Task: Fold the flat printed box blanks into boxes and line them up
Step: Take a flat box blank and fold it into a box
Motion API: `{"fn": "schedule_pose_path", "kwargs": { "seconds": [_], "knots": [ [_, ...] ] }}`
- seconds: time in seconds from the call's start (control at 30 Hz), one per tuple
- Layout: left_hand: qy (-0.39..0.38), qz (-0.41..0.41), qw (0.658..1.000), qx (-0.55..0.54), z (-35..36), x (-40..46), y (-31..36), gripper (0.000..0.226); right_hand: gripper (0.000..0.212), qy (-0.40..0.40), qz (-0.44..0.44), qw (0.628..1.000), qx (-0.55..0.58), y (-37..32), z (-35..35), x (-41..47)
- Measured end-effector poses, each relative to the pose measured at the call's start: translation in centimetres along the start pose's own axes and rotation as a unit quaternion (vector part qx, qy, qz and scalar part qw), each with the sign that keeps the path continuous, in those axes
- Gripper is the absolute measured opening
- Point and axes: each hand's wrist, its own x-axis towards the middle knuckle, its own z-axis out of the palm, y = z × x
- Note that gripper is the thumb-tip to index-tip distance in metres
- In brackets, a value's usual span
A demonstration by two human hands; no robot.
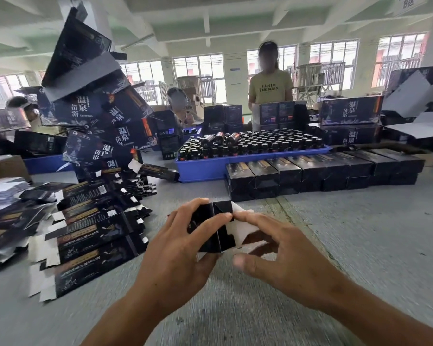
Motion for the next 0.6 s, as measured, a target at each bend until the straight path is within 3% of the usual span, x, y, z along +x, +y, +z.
{"fn": "schedule_pose_path", "kwargs": {
  "seconds": [0.17,0.27,0.4,0.53,0.6],
  "knots": [
    [0.001,0.021,1.000,0.019,0.1,0.1,0.5,0.065,0.034,0.096,-0.012,0.995,-0.004,0.1,0.3,0.0],
    [-0.008,0.036,0.998,0.041,0.2,0.1,0.9,0.059,0.030,0.131,-0.020,0.991,-0.012,0.1,0.4,-0.2],
    [-0.007,0.042,0.998,0.052,0.3,0.1,1.0,0.054,0.047,0.139,-0.002,0.990,0.005,-0.1,0.5,-0.2],
    [0.014,0.028,0.999,0.030,0.3,0.2,1.0,0.058,0.038,0.120,0.013,0.992,0.040,-0.3,0.4,-0.3],
    [0.020,0.016,0.999,0.021,0.4,0.1,0.9,0.071,0.037,0.099,0.013,0.994,0.036,-0.6,0.3,-0.3]
  ]
}}
